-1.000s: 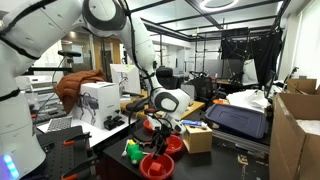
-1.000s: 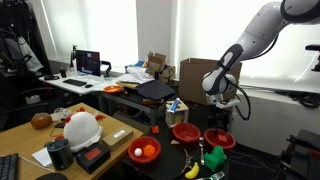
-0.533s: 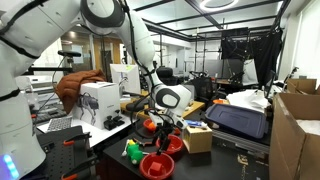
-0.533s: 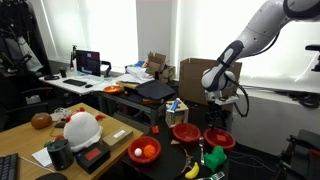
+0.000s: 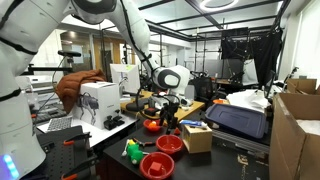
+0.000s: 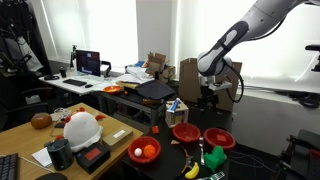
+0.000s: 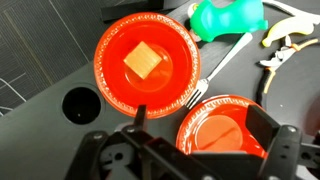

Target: Put the red block in the bowl closest to you

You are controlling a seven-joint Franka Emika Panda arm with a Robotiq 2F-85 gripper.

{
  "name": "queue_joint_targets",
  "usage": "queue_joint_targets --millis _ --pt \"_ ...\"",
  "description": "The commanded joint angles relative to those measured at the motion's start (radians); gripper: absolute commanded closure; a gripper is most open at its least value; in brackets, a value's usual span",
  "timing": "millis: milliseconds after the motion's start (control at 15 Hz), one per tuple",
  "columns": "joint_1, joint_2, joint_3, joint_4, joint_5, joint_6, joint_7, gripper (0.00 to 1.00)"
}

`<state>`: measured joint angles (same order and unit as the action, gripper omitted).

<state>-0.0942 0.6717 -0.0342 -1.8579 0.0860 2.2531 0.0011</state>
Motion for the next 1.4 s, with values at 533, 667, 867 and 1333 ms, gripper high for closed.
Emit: queue_joint_targets --millis 533,667,867,1333 --pt "0.114 -0.123 0.021 0.065 -0.138 -0.028 -0.007 0.0" --pt "0.117 -0.151 0.027 0.063 -0.128 -0.032 0.0 0.0" --pt "0.131 -0.195 0.021 0.051 -0.145 -0.021 0.015 0.0" --pt "0.151 -0.275 0.025 0.05 -0.177 -0.011 0.024 0.0"
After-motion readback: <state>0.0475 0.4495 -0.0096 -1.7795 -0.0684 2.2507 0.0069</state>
